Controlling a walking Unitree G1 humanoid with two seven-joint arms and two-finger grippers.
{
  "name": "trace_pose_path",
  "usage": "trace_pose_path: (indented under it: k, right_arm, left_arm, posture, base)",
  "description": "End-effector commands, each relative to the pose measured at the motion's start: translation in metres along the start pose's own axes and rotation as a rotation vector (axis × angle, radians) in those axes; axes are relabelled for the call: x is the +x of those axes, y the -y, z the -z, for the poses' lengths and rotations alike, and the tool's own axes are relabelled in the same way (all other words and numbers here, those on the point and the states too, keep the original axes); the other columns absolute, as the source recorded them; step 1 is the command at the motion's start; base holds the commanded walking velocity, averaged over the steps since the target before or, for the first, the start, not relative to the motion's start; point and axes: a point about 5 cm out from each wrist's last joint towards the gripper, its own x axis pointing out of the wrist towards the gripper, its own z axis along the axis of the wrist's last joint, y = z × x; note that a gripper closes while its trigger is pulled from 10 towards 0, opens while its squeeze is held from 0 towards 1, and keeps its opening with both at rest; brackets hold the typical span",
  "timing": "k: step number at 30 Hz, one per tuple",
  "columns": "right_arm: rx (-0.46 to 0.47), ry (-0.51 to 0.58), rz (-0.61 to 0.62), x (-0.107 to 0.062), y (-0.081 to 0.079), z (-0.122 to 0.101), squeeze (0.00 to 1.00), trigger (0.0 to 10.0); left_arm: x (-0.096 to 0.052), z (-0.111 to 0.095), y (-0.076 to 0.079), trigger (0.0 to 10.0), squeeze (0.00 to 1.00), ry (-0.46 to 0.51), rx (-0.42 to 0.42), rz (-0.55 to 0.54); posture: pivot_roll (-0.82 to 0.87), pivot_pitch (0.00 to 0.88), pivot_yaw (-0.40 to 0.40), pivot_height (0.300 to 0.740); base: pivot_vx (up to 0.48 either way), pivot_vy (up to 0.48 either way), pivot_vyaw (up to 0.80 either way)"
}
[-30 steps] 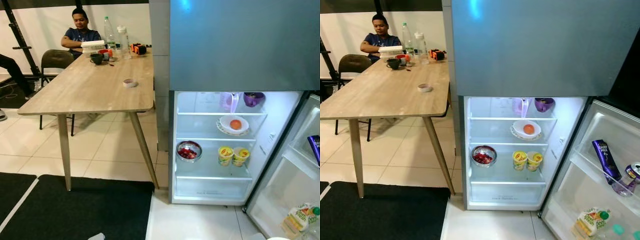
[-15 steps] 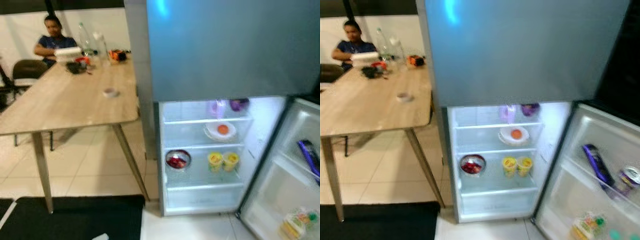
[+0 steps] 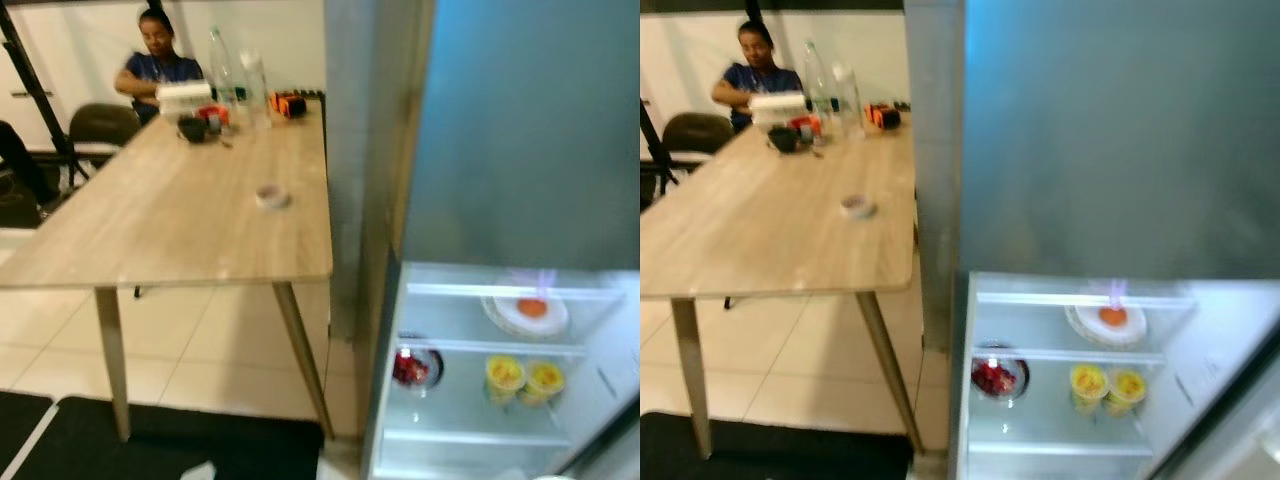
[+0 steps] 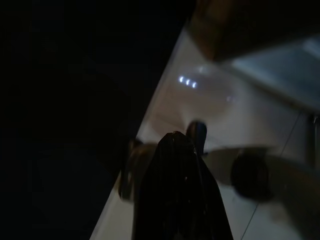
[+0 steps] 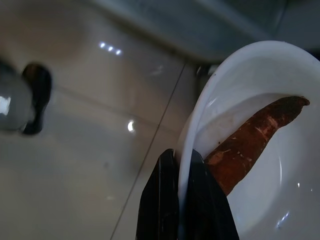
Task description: Restocking fridge
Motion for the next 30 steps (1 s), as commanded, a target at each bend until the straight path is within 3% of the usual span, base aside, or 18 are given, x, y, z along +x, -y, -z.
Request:
trace_pose_path:
  k: [1, 24, 30]
  right_arm:
    - [-0.005, -0.009, -0.01, -0.0008, -0.0057, 0.0035, 0.0, 10.0]
    - [-0.024, -0.009, -0.007, -0.001, -0.0027, 0.0053, 0.0, 10.0]
    - [-0.032, -0.003, -0.027, -0.0009, -0.0035, 0.0043, 0.0, 10.0]
  left_arm:
    - [-0.001, 0.0053, -0.0007, 10.0, 0.0, -0.024, 0.014, 0.004]
    - [-0.0008, 0.0063, 0.0006, 10.0, 0.0, -0.039, 0.059, 0.017]
    - [-0.0009, 0.0055, -0.0008, 10.0, 0.0, -0.023, 0.041, -0.014]
  posture:
    - [-0.09, 0.0, 0.005, 0.74]
    - [-0.09, 0.0, 0.003, 0.74]
    - [-0.09, 0.0, -0.002, 0.74]
  base:
    - [0.0, 0.0, 0.0]
    - [0.0, -0.425, 0.0]
    - [0.0, 0.0, 0.0]
